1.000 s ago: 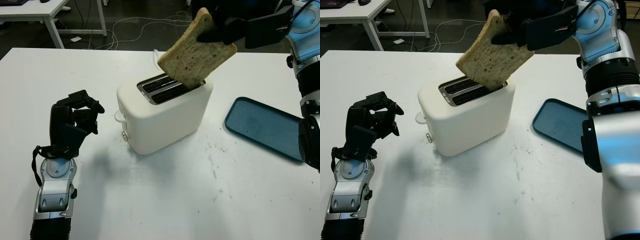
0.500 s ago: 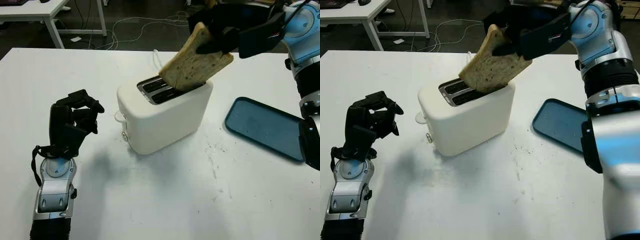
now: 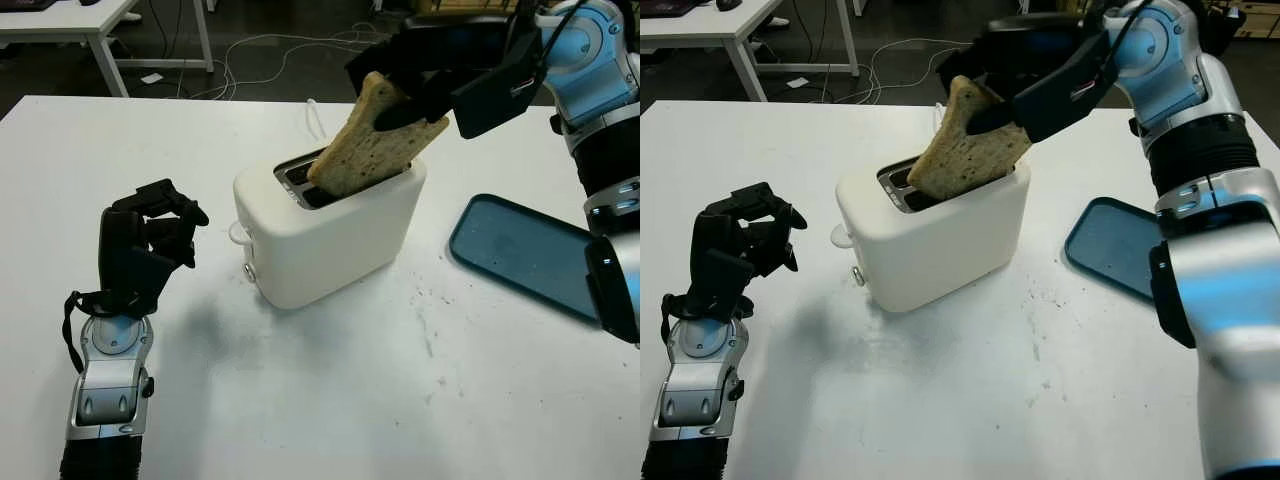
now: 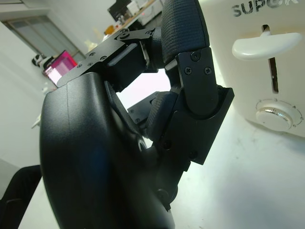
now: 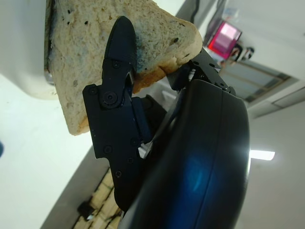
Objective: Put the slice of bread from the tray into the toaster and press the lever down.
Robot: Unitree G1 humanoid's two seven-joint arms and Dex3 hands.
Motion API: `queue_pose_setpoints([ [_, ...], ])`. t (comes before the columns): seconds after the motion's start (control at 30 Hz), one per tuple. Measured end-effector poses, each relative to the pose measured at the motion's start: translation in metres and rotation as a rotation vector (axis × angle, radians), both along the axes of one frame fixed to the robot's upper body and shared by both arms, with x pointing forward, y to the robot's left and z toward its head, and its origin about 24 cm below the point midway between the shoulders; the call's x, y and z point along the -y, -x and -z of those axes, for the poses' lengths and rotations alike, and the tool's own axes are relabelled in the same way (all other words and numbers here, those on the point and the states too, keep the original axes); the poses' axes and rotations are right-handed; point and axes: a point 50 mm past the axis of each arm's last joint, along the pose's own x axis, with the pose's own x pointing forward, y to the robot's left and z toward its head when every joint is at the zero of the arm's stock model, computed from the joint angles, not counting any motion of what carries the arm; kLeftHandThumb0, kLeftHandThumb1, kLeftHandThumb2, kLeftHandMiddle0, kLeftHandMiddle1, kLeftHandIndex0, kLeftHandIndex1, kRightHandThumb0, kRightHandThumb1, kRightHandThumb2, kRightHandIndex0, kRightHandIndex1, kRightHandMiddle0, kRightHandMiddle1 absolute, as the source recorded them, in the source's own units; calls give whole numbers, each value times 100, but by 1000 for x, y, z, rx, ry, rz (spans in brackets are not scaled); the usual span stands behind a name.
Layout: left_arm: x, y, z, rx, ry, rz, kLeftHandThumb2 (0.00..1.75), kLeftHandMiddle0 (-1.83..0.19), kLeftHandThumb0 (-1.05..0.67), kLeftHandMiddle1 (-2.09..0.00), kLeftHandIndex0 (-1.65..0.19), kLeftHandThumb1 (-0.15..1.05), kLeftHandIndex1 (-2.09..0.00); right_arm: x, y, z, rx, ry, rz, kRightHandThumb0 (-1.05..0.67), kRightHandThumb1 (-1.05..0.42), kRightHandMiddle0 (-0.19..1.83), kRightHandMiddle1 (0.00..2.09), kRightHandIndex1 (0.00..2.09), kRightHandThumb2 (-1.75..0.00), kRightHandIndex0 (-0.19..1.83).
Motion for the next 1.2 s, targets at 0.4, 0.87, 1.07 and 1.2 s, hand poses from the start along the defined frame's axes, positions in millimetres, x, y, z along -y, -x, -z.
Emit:
queue_pose_setpoints([
  [0.4, 0, 0, -1, 0, -4, -3, 67, -140, -84, -142, -120, 76, -144, -10, 6, -6, 24, 32, -38, -47, -92, 85, 175, 175, -45, 111],
  [0.87, 0, 1, 1, -6, -2, -5, 66, -141, -84, -140, -121, 76, -144, -11, 9, 2, 121, 191, -59, -46, -92, 85, 175, 175, -35, 109],
  [1.07, 0, 1, 1, -5, -2, -4, 65, -141, -84, -140, -120, 76, -143, -13, 10, 4, 153, 213, -87, -44, -92, 86, 175, 175, -32, 109],
  [1.2, 0, 1, 1, -5, -2, -4, 65, -141, -84, -141, -121, 76, -144, -14, 11, 6, 158, 229, -95, -46, -92, 84, 175, 175, -34, 108],
])
